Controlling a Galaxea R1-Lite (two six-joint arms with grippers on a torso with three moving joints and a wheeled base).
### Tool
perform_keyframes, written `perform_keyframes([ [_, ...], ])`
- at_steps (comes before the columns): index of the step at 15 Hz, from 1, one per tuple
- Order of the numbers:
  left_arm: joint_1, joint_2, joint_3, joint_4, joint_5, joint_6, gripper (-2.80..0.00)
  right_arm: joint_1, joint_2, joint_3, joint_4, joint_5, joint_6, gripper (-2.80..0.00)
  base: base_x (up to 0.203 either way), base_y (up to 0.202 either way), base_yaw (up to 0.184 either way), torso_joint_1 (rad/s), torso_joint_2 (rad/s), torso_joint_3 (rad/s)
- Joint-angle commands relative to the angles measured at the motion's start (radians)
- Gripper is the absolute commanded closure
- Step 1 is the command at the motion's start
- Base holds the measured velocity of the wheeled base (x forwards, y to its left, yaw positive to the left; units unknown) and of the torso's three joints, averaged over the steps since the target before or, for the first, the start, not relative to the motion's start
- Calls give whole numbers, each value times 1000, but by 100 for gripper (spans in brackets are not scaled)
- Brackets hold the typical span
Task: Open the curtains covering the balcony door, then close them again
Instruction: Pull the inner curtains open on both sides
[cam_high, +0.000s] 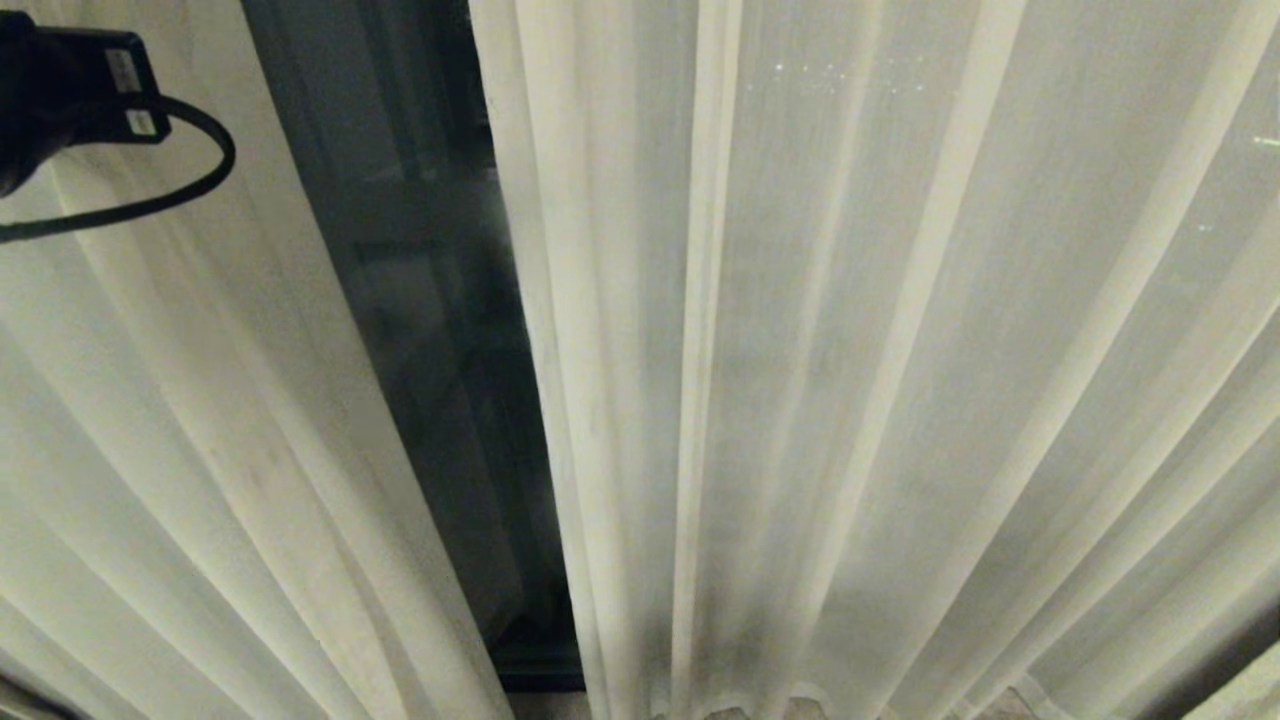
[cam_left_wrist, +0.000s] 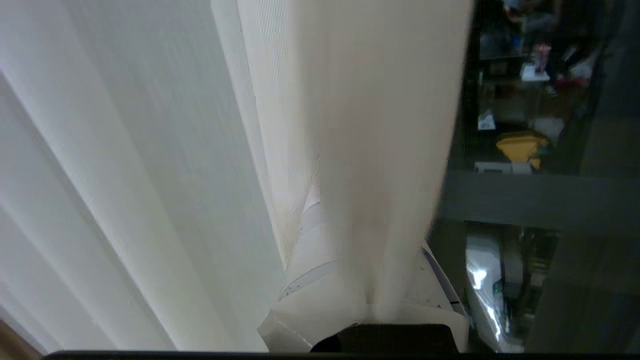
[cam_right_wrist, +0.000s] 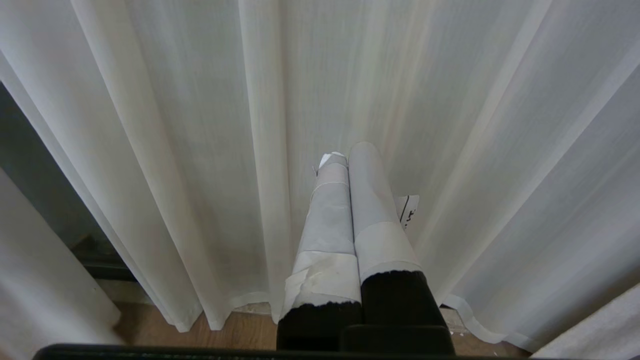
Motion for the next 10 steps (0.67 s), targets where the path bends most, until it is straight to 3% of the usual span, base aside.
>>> perform_keyframes([
  [1,2,-8,0,-3,-30,-9,0,0,1,0,0,1,-1,0,0,0,0,0,0,0],
  [3,2,-5,-4,-3,-86,-21,0,0,1,0,0,1,-1,0,0,0,0,0,0,0],
  [10,0,-5,-4,-3,-89,-22,0,0,1,0,0,1,-1,0,0,0,0,0,0,0],
])
